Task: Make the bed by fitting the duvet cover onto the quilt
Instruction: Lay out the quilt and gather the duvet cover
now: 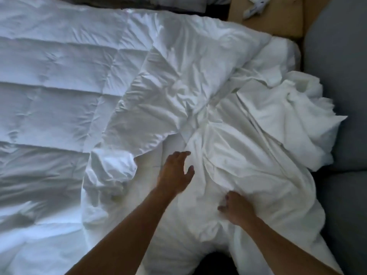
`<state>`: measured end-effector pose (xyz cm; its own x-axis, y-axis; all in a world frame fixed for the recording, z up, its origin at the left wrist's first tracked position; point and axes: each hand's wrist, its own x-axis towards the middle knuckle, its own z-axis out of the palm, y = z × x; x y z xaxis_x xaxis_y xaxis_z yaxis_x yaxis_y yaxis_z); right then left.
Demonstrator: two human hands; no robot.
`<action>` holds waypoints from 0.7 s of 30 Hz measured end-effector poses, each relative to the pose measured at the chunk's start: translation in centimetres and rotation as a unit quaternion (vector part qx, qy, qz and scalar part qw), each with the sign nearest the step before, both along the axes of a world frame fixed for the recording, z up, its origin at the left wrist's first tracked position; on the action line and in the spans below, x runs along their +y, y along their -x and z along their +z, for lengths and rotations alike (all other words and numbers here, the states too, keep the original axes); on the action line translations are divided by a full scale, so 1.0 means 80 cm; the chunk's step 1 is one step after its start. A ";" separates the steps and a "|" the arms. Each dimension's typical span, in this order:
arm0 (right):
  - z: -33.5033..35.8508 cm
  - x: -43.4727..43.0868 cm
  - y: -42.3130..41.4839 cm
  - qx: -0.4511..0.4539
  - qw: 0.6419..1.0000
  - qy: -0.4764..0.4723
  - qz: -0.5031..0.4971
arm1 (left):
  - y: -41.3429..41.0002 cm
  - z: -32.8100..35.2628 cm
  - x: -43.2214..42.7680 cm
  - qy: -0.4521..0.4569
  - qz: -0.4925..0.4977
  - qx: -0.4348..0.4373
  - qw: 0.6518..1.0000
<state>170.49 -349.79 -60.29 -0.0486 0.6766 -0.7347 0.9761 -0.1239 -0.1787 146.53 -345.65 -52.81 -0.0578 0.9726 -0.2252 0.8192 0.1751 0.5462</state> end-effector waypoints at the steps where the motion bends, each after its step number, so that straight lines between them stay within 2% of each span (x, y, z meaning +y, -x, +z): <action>1: 0.003 -0.004 -0.005 0.014 0.999 0.032 -0.022 | -0.015 -0.016 0.026 0.112 0.037 -0.035 0.992; 2: 0.008 -0.005 -0.005 0.025 0.998 0.059 -0.027 | -0.026 -0.032 0.051 0.195 0.082 -0.067 0.975; 3: 0.012 -0.003 -0.002 0.033 0.995 0.086 -0.029 | -0.033 -0.048 0.072 0.232 0.117 -0.088 0.962; 5: 0.029 0.009 0.006 0.059 0.990 0.124 -0.033 | -0.051 -0.067 0.094 0.222 0.125 -0.077 0.964; 6: 0.039 0.017 0.009 0.078 0.991 0.101 -0.035 | -0.065 -0.070 0.092 0.194 0.101 -0.057 0.974; 7: 0.054 0.027 0.012 0.100 0.993 0.033 -0.055 | -0.082 -0.072 0.085 0.164 0.074 -0.045 0.983; 8: 0.068 0.039 0.016 0.124 0.984 -0.082 -0.095 | -0.100 -0.073 0.070 0.142 0.048 -0.035 0.988; 10: 0.098 0.079 0.030 0.161 0.919 -0.318 -0.168 | -0.130 -0.067 0.023 0.128 -0.008 -0.024 0.991; 11: 0.110 0.102 0.036 0.159 0.900 -0.366 -0.173 | -0.140 -0.064 -0.005 0.129 -0.027 -0.030 0.991; 12: 0.115 0.124 0.039 0.146 0.910 -0.350 -0.168 | -0.148 -0.059 -0.035 0.143 -0.039 -0.042 0.988; 14: 0.111 0.158 0.041 0.085 0.959 -0.242 -0.124 | -0.155 -0.044 -0.094 0.187 -0.062 -0.051 0.979; 16: 0.101 0.162 0.030 0.045 0.979 -0.181 -0.081 | -0.150 -0.023 -0.143 0.231 -0.041 -0.052 0.971; 18: 0.099 0.148 0.007 0.063 0.960 -0.222 -0.157 | -0.132 0.008 -0.167 0.231 0.022 -0.093 0.968; 21: 0.113 0.108 -0.040 0.100 0.891 -0.292 -0.333 | -0.092 0.059 -0.177 0.169 0.065 -0.178 0.967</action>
